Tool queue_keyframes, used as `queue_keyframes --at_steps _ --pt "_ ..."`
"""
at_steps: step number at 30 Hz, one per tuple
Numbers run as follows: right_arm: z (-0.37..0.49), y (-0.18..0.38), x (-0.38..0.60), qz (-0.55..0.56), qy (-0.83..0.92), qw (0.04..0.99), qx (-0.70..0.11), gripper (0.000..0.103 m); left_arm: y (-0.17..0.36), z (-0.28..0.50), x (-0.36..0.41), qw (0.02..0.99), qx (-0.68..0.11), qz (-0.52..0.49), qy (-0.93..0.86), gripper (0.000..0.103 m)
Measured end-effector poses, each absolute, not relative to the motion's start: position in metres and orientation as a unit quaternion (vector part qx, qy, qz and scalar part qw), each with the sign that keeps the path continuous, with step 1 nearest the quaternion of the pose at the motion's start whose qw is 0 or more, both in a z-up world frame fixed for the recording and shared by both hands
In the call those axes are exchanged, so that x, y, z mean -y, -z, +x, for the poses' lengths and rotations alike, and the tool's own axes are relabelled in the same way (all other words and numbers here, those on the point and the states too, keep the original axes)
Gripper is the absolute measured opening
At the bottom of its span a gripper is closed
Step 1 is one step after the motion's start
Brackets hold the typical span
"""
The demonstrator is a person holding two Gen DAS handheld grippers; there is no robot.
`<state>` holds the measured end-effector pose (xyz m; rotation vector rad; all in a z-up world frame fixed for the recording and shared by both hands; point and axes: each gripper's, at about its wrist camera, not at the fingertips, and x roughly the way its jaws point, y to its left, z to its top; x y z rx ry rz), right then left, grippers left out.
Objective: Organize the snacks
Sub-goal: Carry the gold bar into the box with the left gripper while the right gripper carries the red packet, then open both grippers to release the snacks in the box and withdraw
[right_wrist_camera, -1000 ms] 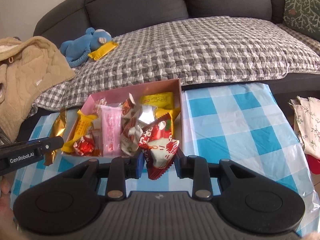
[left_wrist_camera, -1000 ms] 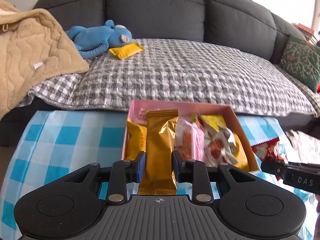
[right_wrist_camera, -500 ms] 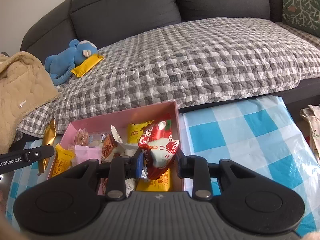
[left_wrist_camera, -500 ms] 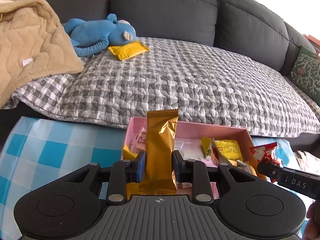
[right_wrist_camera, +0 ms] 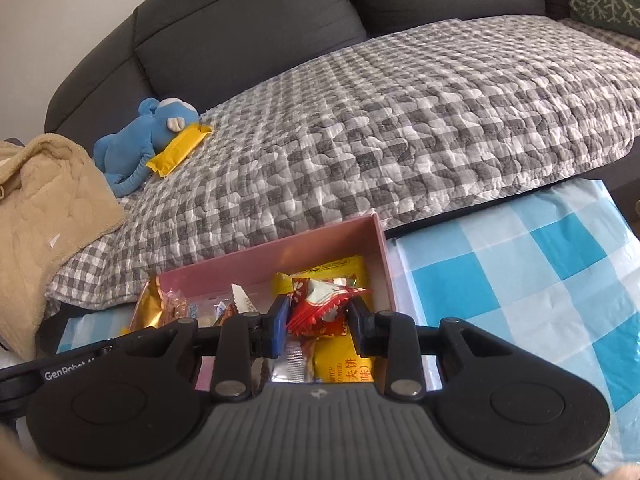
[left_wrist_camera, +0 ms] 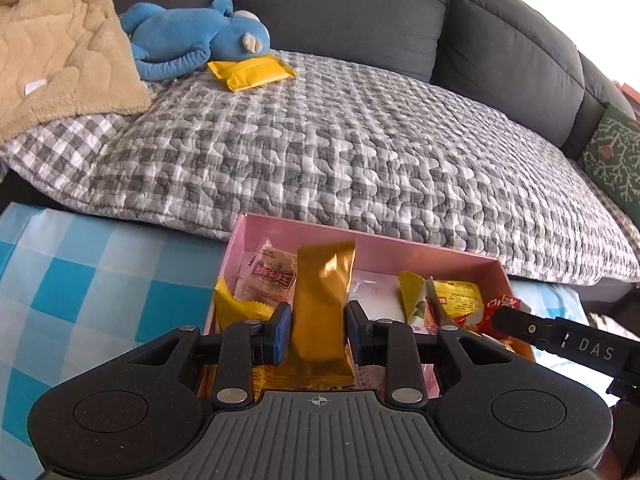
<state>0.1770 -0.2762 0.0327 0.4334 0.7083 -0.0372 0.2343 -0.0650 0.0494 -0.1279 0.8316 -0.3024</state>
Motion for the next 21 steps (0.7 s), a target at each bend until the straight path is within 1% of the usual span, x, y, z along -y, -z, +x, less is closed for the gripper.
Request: queue_keyframes --at_steps 3,5,11,14,17,21 --pt "0.178 -0.035 0.276 0.212 0.02 0.915 -0.343 0.031 -0.053 0.233 0.065 0.904 -0.398 -0.053 0.147 0.029" --pt "0.178 -0.036 0.279 0.224 0.022 0.912 -0.343 0.031 -0.057 0.232 0.062 0.907 -0.395 -0.05 0.139 0.033" --pt "0.166 -0.053 0.283 0.219 0.018 0.918 -0.33 0.031 -0.071 0.226 0.042 0.901 -0.402 -0.093 0.134 0.034" --pt "0.156 -0.059 0.286 0.224 0.008 0.916 -0.333 0.031 -0.074 0.215 0.043 0.903 -0.403 -0.077 0.125 0.037" --pt "0.145 -0.06 0.284 0.209 0.009 0.917 -0.341 0.031 -0.075 0.203 0.045 0.902 -0.413 -0.055 0.116 0.037" --pt "0.131 -0.057 0.286 0.212 0.006 0.911 -0.353 0.031 -0.081 0.177 0.049 0.906 -0.407 -0.026 0.115 0.037"
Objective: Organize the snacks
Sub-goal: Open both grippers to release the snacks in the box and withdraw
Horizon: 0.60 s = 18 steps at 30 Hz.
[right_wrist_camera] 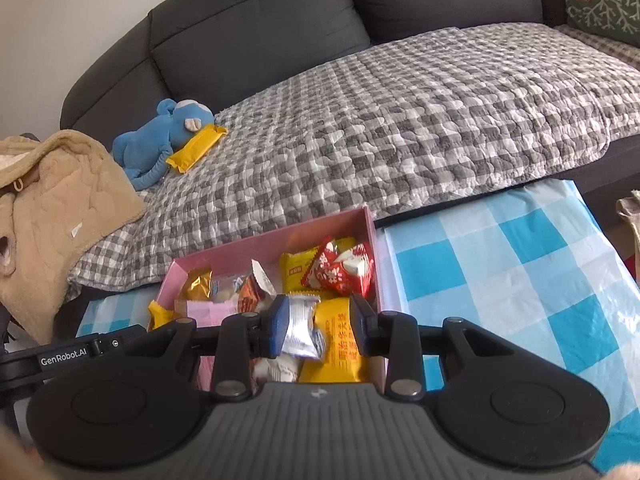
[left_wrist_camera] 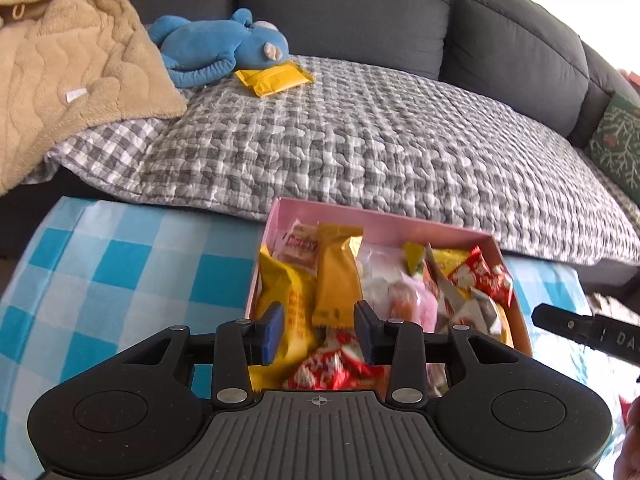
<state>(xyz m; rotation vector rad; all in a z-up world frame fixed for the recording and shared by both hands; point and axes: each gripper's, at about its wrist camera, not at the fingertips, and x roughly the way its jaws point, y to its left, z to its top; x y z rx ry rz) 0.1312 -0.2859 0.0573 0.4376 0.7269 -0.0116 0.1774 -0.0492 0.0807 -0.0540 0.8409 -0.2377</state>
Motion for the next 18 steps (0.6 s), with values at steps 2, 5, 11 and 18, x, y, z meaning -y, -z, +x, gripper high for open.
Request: queue_keyframes --at_steps 2,5,11,18 --pt "0.125 -0.057 0.285 0.221 -0.005 0.907 -0.359 0.031 -0.08 0.163 0.049 0.907 -0.405 -0.014 0.111 0.037" --pt "0.111 -0.058 0.275 0.209 -0.014 0.908 -0.362 0.031 -0.074 0.147 0.043 0.906 -0.411 -0.007 0.103 0.037" --pt "0.078 -0.063 0.251 0.189 -0.028 0.907 -0.375 0.031 -0.074 0.104 0.036 0.904 -0.417 0.008 0.094 0.038" --pt "0.036 -0.083 0.235 0.172 -0.034 0.917 -0.358 0.034 -0.087 0.06 0.032 0.908 -0.408 0.019 0.093 0.039"
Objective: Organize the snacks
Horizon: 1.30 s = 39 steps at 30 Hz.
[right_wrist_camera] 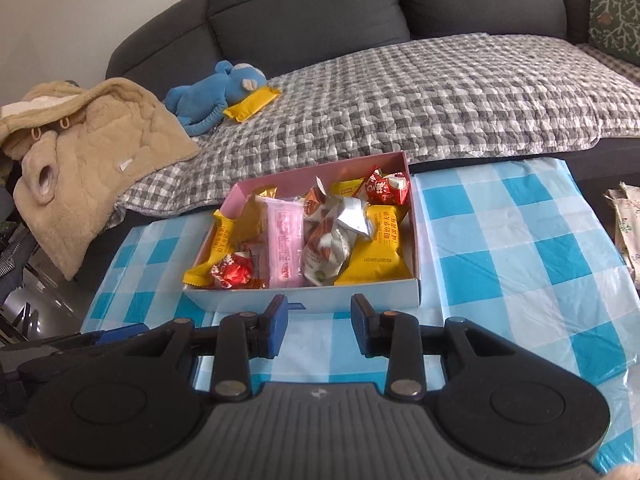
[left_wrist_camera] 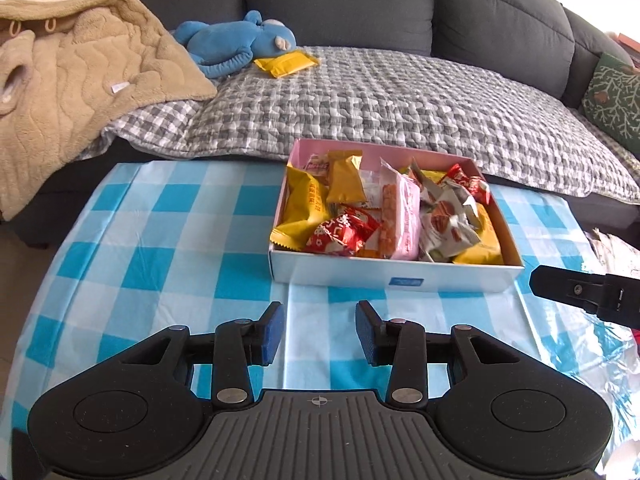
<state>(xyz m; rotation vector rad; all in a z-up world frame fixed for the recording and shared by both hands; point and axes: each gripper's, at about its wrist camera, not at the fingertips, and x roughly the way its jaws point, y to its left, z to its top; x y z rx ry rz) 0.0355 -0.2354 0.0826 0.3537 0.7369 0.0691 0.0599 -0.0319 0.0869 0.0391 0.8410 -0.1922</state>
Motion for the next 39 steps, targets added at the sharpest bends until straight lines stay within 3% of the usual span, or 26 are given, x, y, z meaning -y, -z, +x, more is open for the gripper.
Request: queue_keyframes --at_steps 9,12,17,20,22,25,30,39 --pt "-0.001 -0.085 0.225 0.151 -0.028 0.925 -0.347 0.037 -0.101 0.013 0.027 0.916 -0.388 0.033 0.097 0.039" --pt "-0.008 -0.086 0.225 0.142 -0.026 0.929 -0.341 0.039 -0.101 0.001 0.024 0.921 -0.376 0.045 0.09 0.046" --pt "-0.013 -0.082 0.217 0.132 -0.023 0.927 -0.349 0.042 -0.102 -0.002 0.023 0.925 -0.364 0.059 0.092 0.047" --pt "-0.015 -0.081 0.21 0.12 -0.026 0.928 -0.351 0.051 -0.103 0.0 0.02 0.928 -0.356 0.054 0.093 0.058" --pt "-0.017 -0.083 0.207 0.11 -0.025 0.932 -0.345 0.064 -0.103 0.0 0.019 0.928 -0.356 0.052 0.097 0.066" --pt "-0.014 -0.083 0.208 0.105 -0.017 0.933 -0.345 0.077 -0.1 0.002 0.02 0.928 -0.355 0.058 0.1 0.073" --pt "-0.01 -0.08 0.209 0.114 -0.012 0.928 -0.354 0.082 -0.101 0.004 0.021 0.93 -0.35 0.06 0.098 0.088" --pt "-0.009 -0.08 0.206 0.109 -0.011 0.928 -0.356 0.086 -0.102 0.005 0.021 0.932 -0.345 0.064 0.09 0.096"
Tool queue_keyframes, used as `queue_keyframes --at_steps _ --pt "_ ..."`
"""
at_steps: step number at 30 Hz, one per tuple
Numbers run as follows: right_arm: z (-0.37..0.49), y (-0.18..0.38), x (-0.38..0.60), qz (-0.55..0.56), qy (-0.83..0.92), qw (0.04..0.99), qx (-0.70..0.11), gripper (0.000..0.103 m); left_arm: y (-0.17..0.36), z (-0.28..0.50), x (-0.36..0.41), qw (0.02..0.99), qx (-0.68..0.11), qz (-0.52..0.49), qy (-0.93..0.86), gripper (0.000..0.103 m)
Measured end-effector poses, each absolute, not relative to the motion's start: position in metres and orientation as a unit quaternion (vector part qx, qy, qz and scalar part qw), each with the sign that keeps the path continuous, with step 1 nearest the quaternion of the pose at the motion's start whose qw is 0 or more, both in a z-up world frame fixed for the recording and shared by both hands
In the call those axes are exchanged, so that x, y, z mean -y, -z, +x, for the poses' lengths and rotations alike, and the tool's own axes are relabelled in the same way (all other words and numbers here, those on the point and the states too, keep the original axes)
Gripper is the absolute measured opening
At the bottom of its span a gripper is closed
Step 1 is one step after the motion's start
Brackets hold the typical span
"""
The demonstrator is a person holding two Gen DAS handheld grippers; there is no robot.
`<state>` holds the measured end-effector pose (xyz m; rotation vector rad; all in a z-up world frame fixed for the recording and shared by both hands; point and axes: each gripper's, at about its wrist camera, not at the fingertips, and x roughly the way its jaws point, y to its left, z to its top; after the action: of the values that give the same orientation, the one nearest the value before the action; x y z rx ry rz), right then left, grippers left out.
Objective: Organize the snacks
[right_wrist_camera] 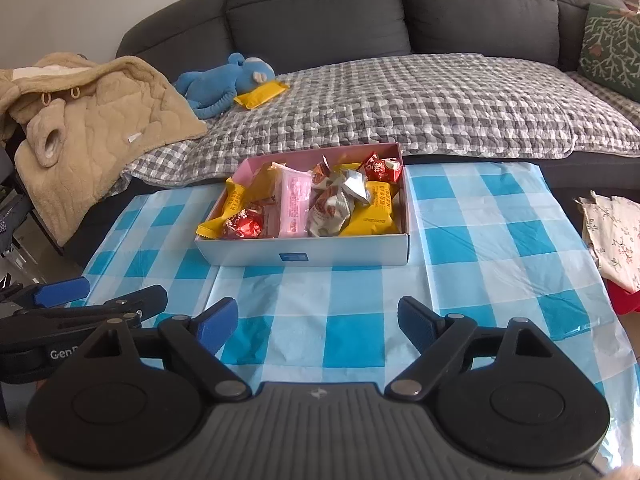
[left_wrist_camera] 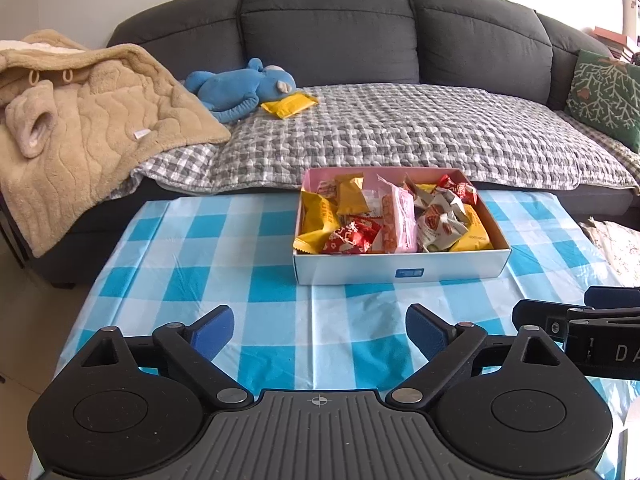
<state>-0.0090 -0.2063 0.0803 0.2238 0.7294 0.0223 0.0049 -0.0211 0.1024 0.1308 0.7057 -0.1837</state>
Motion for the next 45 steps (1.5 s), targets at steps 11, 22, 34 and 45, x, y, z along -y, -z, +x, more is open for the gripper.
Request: queue_keyframes --at_steps 11,22,34,45 --pt "-0.0088 -0.0804 0.2061 0.107 -0.008 0.927 -0.36 0.098 -0.1023 0.0058 0.0234 0.929 -0.351 0.068 0.091 0.101" --pt "-0.0075 -0.0802 0.2054 0.105 -0.007 0.925 -0.366 0.103 -0.1014 0.0081 0.0226 0.925 -0.365 0.061 0.084 0.102" --pt "-0.0061 -0.0789 0.2049 0.103 -0.007 0.924 -0.368 0.103 -0.0991 0.0108 0.0215 0.922 -0.375 0.053 0.086 0.102" --pt "-0.0056 -0.0787 0.2047 0.104 -0.006 0.923 -0.371 0.103 -0.0988 0.0107 0.0218 0.922 -0.375 0.054 0.083 0.102"
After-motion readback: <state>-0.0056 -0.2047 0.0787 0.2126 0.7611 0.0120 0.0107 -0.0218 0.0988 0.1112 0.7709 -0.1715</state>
